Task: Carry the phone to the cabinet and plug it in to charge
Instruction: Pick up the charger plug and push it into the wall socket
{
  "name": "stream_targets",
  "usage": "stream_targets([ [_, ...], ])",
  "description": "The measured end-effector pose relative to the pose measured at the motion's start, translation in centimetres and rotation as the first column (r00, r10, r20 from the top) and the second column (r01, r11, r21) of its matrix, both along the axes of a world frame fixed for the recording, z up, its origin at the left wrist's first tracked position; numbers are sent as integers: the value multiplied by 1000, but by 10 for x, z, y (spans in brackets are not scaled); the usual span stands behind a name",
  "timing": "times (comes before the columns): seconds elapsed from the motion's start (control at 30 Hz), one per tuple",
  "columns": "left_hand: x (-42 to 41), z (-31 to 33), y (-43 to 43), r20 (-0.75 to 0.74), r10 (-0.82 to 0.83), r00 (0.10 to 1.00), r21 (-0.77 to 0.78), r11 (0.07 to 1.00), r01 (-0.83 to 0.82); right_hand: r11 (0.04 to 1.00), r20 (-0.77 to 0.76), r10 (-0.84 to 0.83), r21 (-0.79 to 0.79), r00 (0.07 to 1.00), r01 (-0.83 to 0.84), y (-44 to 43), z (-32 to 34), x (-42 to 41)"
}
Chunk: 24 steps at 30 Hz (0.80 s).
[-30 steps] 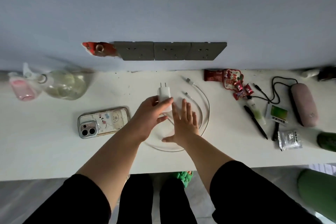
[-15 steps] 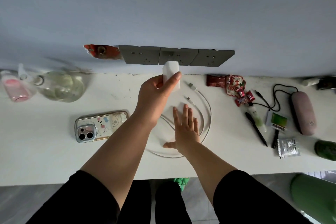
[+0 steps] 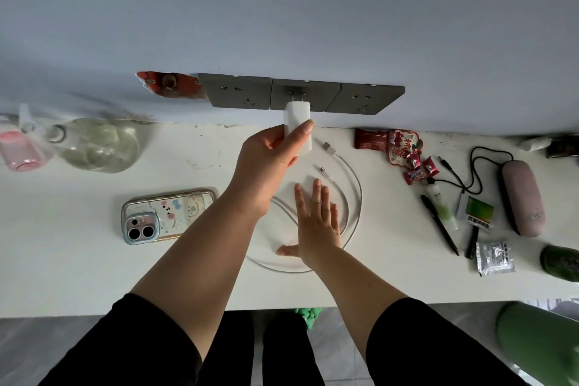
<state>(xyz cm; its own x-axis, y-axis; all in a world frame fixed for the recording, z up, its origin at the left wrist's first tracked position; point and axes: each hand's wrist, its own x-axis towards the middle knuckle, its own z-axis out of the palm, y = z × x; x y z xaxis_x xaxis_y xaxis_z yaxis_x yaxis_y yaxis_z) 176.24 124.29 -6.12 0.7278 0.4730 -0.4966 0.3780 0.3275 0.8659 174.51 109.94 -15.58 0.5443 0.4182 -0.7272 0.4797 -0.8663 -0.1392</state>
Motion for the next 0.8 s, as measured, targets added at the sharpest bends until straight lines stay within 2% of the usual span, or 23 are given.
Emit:
stream_targets([
  [0.47, 12, 6, -1, -4, 106, 994, -303, 947, -102, 1000, -4, -1, 6, 1000, 1, -1, -4, 1],
  [0.8, 14, 5, 2, -28, 141, 990, -268, 953, -143, 1000, -3, 0, 11, 1000, 0, -2, -5, 0],
])
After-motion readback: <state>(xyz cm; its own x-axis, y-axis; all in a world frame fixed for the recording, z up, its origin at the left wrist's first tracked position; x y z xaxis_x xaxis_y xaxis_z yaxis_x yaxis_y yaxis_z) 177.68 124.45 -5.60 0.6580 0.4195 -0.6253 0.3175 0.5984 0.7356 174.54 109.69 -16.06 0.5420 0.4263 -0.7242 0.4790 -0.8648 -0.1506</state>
